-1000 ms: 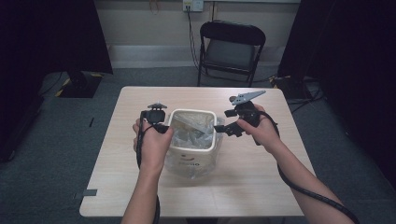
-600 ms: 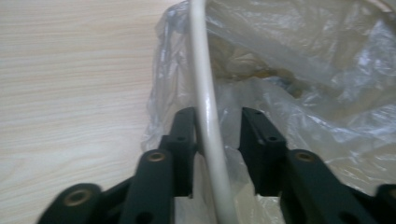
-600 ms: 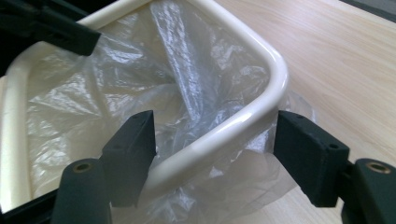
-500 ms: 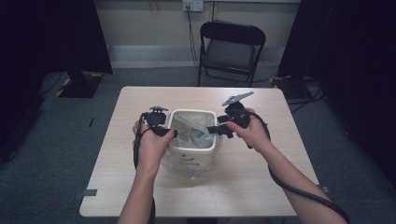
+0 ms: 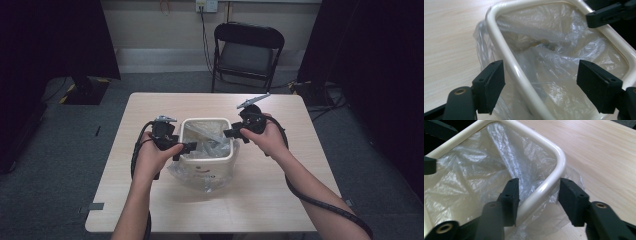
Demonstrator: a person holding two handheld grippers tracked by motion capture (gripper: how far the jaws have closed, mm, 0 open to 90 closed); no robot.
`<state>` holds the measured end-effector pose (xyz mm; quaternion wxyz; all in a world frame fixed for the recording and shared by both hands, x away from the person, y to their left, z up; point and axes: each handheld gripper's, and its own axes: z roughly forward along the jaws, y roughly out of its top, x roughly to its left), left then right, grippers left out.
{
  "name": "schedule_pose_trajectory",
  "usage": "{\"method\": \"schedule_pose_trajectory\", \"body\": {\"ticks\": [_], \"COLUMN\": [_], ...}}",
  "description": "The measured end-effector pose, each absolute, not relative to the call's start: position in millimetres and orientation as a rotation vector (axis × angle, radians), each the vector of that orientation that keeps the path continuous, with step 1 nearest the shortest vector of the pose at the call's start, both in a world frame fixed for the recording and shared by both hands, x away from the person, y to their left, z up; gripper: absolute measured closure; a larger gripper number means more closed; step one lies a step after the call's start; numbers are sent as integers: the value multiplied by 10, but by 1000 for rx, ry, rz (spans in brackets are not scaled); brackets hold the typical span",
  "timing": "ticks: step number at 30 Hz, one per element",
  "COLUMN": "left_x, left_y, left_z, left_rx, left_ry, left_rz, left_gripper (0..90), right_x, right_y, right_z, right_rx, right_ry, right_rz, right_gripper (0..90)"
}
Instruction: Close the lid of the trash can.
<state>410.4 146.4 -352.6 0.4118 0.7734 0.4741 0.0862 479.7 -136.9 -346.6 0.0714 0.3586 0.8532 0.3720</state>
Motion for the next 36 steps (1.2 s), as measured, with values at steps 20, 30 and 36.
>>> {"method": "schedule_pose_trajectory", "body": {"ticks": [20,30,36], "left_x": [4178,4196,4259], "left_y": [1436,1391,1345], "left_z": [-3597,-3586,-3629], "left_rx": [1898,1923,1941], "left_ry": [1190,1164,1167], "left_rz": [258,293,298], "left_gripper": [271,299,297], "right_x": [4810,4764,4698], "right_y": [-1351,-1441,-1505], "right_z": [-3445,-3422,-3436], "right_rx": [1172,1212,1213], "right_ry": [2495,2514,2500], "right_rz": [1109,1140,1172], "right_gripper": [685,659,681]}}
